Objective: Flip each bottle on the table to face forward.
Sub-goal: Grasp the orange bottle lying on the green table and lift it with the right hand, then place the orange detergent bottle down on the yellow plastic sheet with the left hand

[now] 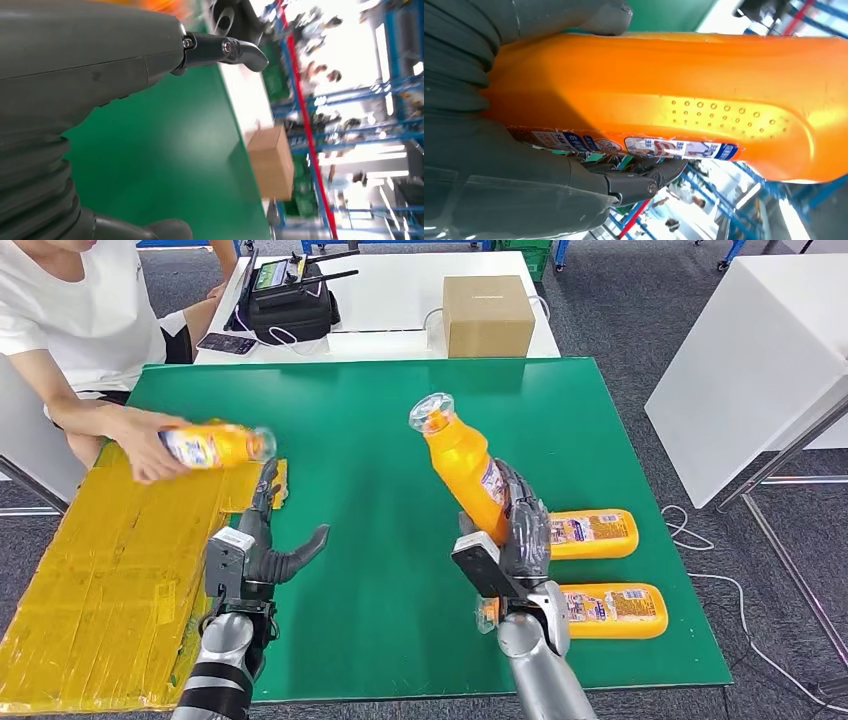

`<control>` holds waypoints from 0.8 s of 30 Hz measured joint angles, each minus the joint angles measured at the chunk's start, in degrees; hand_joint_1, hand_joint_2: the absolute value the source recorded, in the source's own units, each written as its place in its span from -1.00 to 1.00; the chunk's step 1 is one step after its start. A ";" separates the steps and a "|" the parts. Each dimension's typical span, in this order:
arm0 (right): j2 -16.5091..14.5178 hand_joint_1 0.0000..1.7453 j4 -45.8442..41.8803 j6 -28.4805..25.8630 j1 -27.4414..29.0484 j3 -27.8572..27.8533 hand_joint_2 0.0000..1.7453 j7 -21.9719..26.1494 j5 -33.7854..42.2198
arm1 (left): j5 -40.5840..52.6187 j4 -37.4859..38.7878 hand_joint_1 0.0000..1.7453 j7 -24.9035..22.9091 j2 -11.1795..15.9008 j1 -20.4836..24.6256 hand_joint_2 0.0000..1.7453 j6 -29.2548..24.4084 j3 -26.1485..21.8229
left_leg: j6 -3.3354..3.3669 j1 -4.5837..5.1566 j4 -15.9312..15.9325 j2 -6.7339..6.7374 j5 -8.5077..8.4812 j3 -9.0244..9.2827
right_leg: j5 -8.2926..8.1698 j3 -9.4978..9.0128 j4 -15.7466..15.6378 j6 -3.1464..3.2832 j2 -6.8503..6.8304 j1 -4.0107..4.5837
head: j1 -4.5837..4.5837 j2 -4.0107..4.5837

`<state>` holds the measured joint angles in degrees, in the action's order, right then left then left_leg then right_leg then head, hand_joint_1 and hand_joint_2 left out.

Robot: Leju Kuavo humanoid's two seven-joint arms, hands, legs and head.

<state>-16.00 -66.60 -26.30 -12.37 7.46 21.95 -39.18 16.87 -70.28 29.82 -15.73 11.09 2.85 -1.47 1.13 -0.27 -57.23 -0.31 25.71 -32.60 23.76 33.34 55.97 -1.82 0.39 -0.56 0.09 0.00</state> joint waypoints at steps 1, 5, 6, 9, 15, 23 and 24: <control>-0.16 1.00 -0.68 0.41 0.33 -0.51 1.00 0.90 0.82 | -2.03 -0.02 -1.00 -1.02 0.01 -0.03 1.00 2.63 0.53 | 0.00 0.00 0.00 0.01 0.00 0.00 | 0.00 0.00 0.00 0.00 0.00 0.00 | 0.00 0.00; -0.72 1.00 -1.96 2.39 1.04 -1.83 1.00 3.49 2.66 | -10.13 -0.01 -1.00 -3.05 0.23 -0.10 1.00 10.90 3.14 | 0.00 0.00 0.01 0.02 0.00 -0.01 | 0.00 0.00 0.00 0.00 0.00 0.00 | 0.00 0.00; -0.86 1.00 -2.00 2.87 1.10 -2.03 1.00 4.11 3.05 | -12.07 0.01 -1.00 -3.46 0.41 -0.10 1.00 12.38 3.85 | 0.00 0.00 0.01 0.02 0.00 -0.01 | 0.00 0.01 0.00 0.00 0.00 0.00 | 0.00 0.00; -1.33 1.00 -2.01 4.02 1.13 -2.44 1.00 5.72 4.10 | -16.29 0.05 -1.00 -4.40 1.13 -0.06 1.00 15.50 5.99 | 0.00 0.00 0.01 0.00 0.00 -0.02 | 0.00 0.01 0.00 0.00 0.00 0.00 | 0.00 0.00; -1.88 1.00 -1.99 4.52 1.13 -2.71 1.00 6.27 4.60 | -17.30 0.07 -1.00 -4.65 2.04 0.04 1.00 16.20 8.13 | 0.00 0.00 0.01 0.01 0.00 -0.02 | 0.00 0.01 0.00 0.00 0.00 0.00 | 0.01 0.00; -2.86 1.00 -0.76 10.89 0.38 -2.75 1.00 9.52 9.29 | -20.04 1.52 -1.00 -5.76 2.74 1.92 1.00 16.71 10.63 | 0.00 0.00 0.01 0.01 0.00 -0.03 | 0.00 0.01 0.01 0.00 0.00 0.00 | 0.00 0.00; -3.09 1.00 -0.25 11.34 0.06 -2.66 1.00 9.80 9.44 | -20.32 1.92 -1.00 -5.78 2.76 2.40 1.00 16.71 10.93 | 0.00 0.00 0.01 0.01 0.00 -0.03 | 0.00 0.01 0.01 0.00 0.00 0.00 | 0.00 0.00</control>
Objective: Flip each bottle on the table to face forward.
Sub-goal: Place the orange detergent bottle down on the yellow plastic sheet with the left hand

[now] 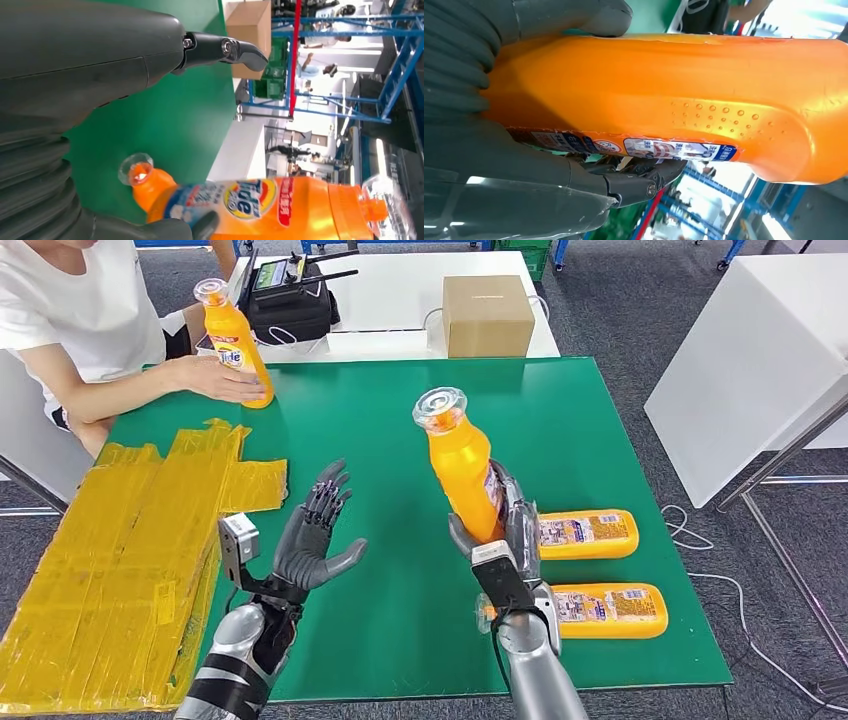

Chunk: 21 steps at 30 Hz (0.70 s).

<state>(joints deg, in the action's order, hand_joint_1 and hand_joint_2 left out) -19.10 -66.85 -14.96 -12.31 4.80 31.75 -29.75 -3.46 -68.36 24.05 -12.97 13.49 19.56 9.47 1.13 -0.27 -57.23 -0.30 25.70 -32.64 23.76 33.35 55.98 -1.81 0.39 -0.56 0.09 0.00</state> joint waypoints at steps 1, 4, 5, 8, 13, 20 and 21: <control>-0.26 1.00 0.60 0.38 -0.34 0.14 1.00 0.23 0.07 | -0.20 0.39 -1.00 -0.01 0.02 0.44 1.00 0.01 0.29 | 0.00 0.00 0.00 0.00 0.00 0.00 | 0.00 0.00 0.00 0.00 0.00 0.00 | 0.00 0.00; -1.01 1.00 2.63 0.96 -1.36 0.86 1.00 0.64 0.19 | -0.49 1.45 -1.00 -0.02 0.03 1.62 1.00 0.06 1.13 | 0.00 0.00 0.00 0.00 -0.01 0.00 | 0.00 0.00 0.01 0.00 0.00 0.00 | 0.00 0.00; -1.23 1.00 3.31 1.02 -1.68 1.23 1.00 0.68 0.23 | -0.53 1.72 -1.00 -0.02 0.03 1.93 1.00 0.07 1.34 | 0.00 0.00 0.00 0.00 -0.01 0.00 | 0.00 0.00 0.01 0.00 0.00 0.00 | 0.00 0.00; -1.73 1.00 5.69 0.94 -2.76 2.99 1.00 0.66 0.28 | -0.85 2.56 -1.00 -0.06 0.03 2.80 1.00 0.05 1.80 | 0.00 0.00 0.00 0.01 -0.01 0.00 | 0.00 0.01 0.02 0.00 0.00 0.00 | 0.00 0.00; -2.04 1.00 10.35 -1.30 -4.60 9.01 1.00 0.16 0.99 | -1.25 4.34 -1.00 -0.36 0.02 4.49 1.00 -0.55 2.41 | 0.00 -0.01 0.00 0.01 -0.01 -0.01 | 0.00 0.02 0.02 0.00 0.01 0.01 | 0.00 0.00; -2.05 1.00 16.92 -6.52 -7.00 20.84 1.00 -2.80 1.98 | -2.10 6.42 -1.00 -0.36 0.01 5.53 1.00 -0.70 2.45 | -0.01 -0.01 0.00 0.01 -0.01 -0.02 | 0.00 0.05 0.02 0.00 0.01 0.01 | -0.02 0.00; -2.06 1.00 17.65 -6.99 -7.23 22.23 1.00 -3.05 2.42 | -2.16 6.63 -1.00 -0.34 0.01 5.55 1.00 -0.70 2.45 | -0.01 -0.01 0.00 0.01 -0.01 -0.03 | 0.00 0.06 0.02 0.00 0.01 0.01 | -0.02 0.00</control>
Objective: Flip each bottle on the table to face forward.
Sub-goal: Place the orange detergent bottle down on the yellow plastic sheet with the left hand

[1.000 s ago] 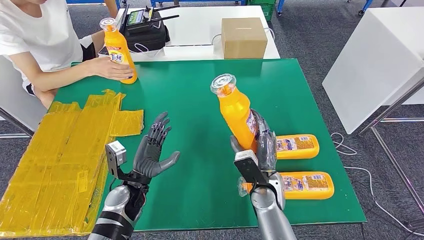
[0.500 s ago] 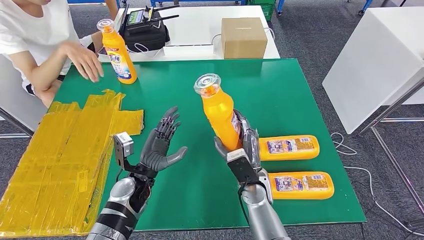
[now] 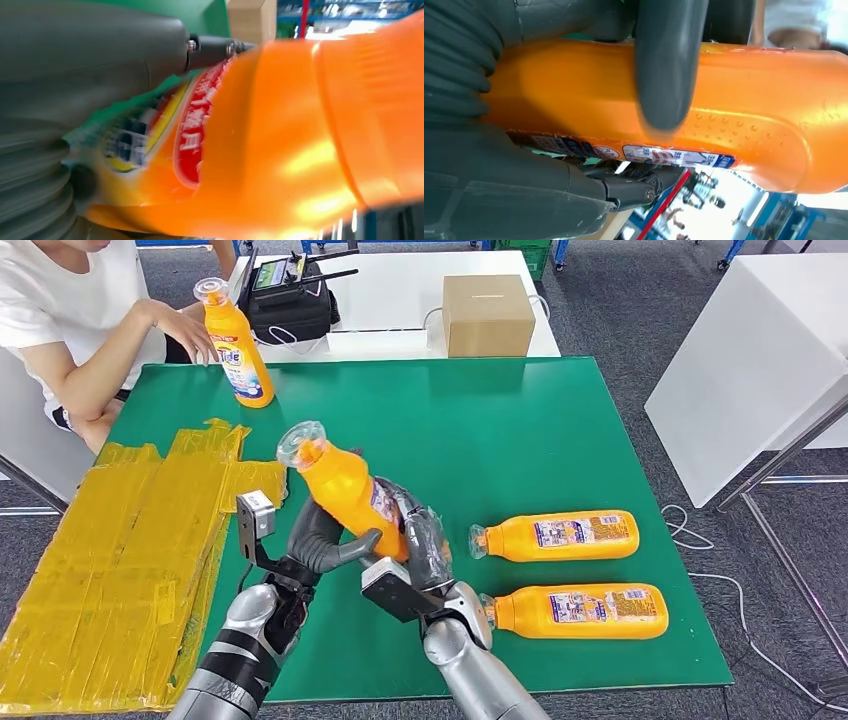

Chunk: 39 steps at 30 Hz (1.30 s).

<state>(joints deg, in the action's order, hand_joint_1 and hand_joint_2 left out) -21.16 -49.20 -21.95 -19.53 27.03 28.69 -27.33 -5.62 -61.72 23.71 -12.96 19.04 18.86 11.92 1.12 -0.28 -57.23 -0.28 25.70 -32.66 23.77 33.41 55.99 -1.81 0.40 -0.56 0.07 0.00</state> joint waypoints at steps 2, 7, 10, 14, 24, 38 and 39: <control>-0.01 1.00 1.27 -0.71 -0.49 2.16 1.00 -0.39 0.67 | -0.11 0.41 -1.00 0.10 0.00 -0.02 1.00 0.00 -0.02 | 0.00 0.00 0.00 0.00 0.00 -0.01 | 0.00 0.01 0.00 0.00 0.00 0.00 | -0.01 0.00; 0.01 1.00 4.47 -3.24 -2.39 7.57 1.00 -2.70 1.46 | -0.96 1.28 -1.00 0.57 0.01 -0.14 1.00 0.09 -0.20 | 0.00 0.00 0.00 0.02 0.00 -0.02 | 0.00 0.02 0.00 0.00 0.00 0.00 | -0.01 0.00; 0.18 1.00 6.12 -4.84 -3.39 11.34 1.00 -4.04 2.35 | -1.43 1.67 -1.00 0.86 0.07 -0.43 1.00 0.22 -0.38 | 0.00 0.00 0.00 0.01 0.00 -0.02 | 0.00 0.03 0.00 0.00 0.00 0.00 | 0.01 0.00; 0.39 1.00 7.95 -5.37 -4.64 14.81 1.00 -5.38 2.76 | -2.52 1.88 -1.00 1.22 0.31 -1.10 1.00 0.69 -0.91 | 0.00 0.00 0.00 0.07 0.00 -0.03 | 0.00 0.06 0.00 0.00 0.03 0.00 | 0.01 0.00; 0.64 1.00 11.16 -6.21 -6.87 21.94 1.00 -7.60 4.56 | -6.36 1.62 -1.00 2.16 0.54 -3.41 1.00 1.53 -3.04 | 0.00 0.00 0.00 0.09 0.00 -0.04 | 0.00 0.11 -0.01 0.00 0.05 0.00 | 0.01 0.00; 0.68 1.00 12.18 -6.26 -7.57 23.51 1.00 -7.67 4.75 | -6.50 1.01 0.44 2.15 0.55 -4.24 1.00 1.55 -3.62 | 0.00 0.00 -0.01 0.09 0.00 -0.06 | 0.00 0.13 -0.01 0.00 0.05 0.00 | 0.01 0.00; 0.68 1.00 12.21 -6.28 -7.59 23.58 1.00 -7.68 4.77 | -6.56 1.00 0.94 2.16 0.55 -4.25 1.00 1.51 -3.64 | 0.00 0.00 -0.01 0.09 0.00 -0.06 | 0.00 0.14 -0.01 0.00 0.05 0.00 | 0.01 0.00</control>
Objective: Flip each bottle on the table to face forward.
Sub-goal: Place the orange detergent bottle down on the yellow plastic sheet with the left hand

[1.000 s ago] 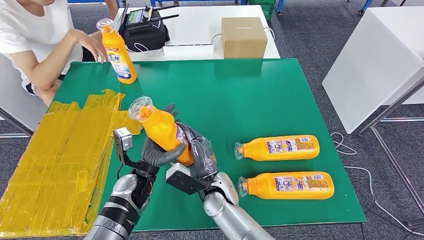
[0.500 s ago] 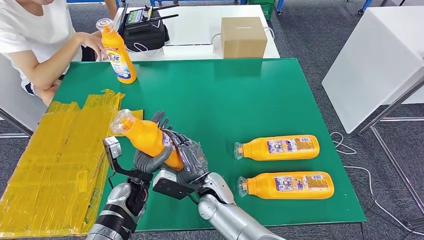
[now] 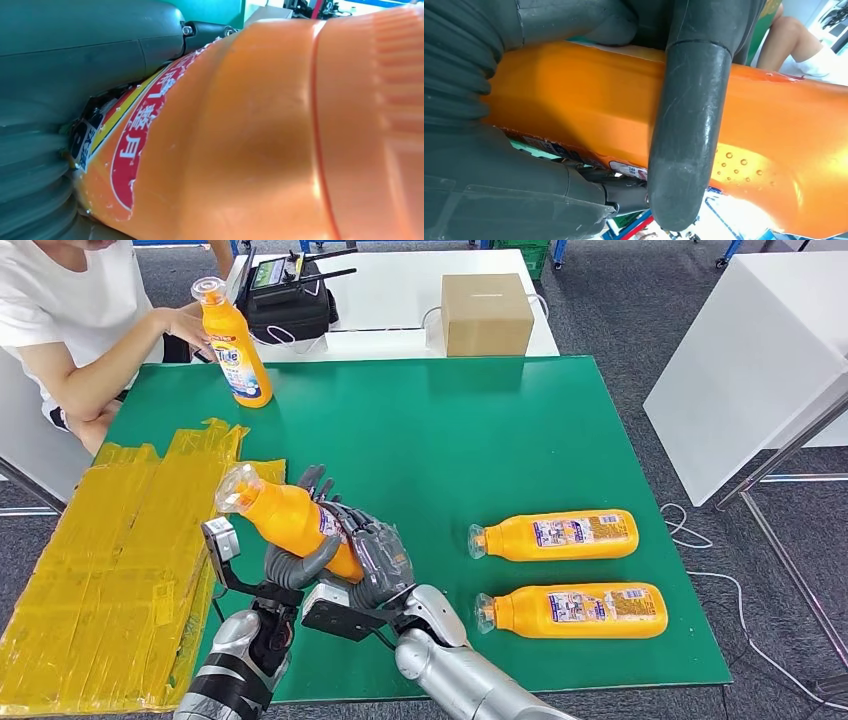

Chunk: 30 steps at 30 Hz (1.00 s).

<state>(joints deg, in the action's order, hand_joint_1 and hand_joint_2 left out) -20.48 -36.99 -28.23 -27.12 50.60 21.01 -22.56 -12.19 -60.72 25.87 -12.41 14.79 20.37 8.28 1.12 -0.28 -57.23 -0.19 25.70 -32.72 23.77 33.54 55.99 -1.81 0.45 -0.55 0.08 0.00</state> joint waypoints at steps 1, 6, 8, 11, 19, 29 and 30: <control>0.00 1.00 0.03 -0.04 -0.04 0.10 1.00 -0.03 0.05 | -0.21 -0.04 1.00 0.02 -0.01 -0.05 1.00 -0.12 -0.07 | 0.00 0.00 0.00 0.00 0.00 0.00 | 0.00 0.00 0.00 0.00 0.01 0.00 | 0.00 0.00; 0.00 1.00 0.17 -0.46 -0.28 1.34 1.00 -0.29 1.16 | -1.75 -1.48 1.00 0.08 -0.09 -0.92 1.00 -1.13 -0.66 | 0.00 0.00 0.00 0.01 0.00 -0.01 | 0.00 0.02 0.00 0.00 0.05 0.00 | 0.01 0.00; -0.01 1.00 0.21 -0.83 -0.32 1.80 1.00 -0.23 1.85 | -1.91 -2.19 1.00 -0.09 -0.14 -1.21 1.00 -1.65 -0.86 | 0.00 0.00 0.00 0.01 0.00 -0.02 | 0.00 0.02 0.00 0.00 0.05 0.00 | 0.01 0.00; -0.03 1.00 0.26 -1.37 -0.35 2.15 1.00 0.06 2.44 | -1.84 -3.00 1.00 -0.34 -0.27 -1.48 1.00 -2.56 -1.11 | 0.00 0.00 0.00 0.01 0.00 -0.02 | 0.00 0.02 0.00 0.00 0.05 0.00 | 0.01 0.00; -0.14 1.00 -2.56 -1.34 0.79 -2.31 1.00 3.99 -2.58 | 0.32 -7.08 1.00 0.44 -0.96 -2.60 1.00 -5.69 -1.61 | 0.00 0.00 0.00 -0.01 0.00 -0.05 | 0.00 0.03 0.00 0.00 0.04 -0.01 | 0.00 0.00; -0.98 1.00 -9.79 2.81 4.89 -12.67 1.00 4.83 -10.58 | 1.22 -10.25 1.00 -0.11 -2.25 -2.95 1.00 -6.48 -1.85 | 0.00 0.00 0.00 -0.04 0.00 -0.09 | 0.00 0.03 0.00 0.00 0.03 -0.01 | -0.01 0.00; -1.04 0.84 -10.14 2.85 5.12 -13.06 1.00 4.93 -10.67 | 1.24 -10.35 1.00 -0.15 -2.34 -2.96 1.00 -6.49 -1.85 | 0.00 0.00 0.00 -0.04 0.00 -0.09 | 0.00 0.03 0.00 0.00 0.03 -0.01 | -0.01 0.00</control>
<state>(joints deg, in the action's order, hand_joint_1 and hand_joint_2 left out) -21.52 -47.13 -25.38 -22.00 37.54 25.94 -33.22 -10.94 -71.07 25.72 -14.76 11.83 13.88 6.43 1.12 -0.28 -57.23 -0.23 25.70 -32.81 23.77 33.57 55.99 -1.80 0.48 -0.56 0.08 0.00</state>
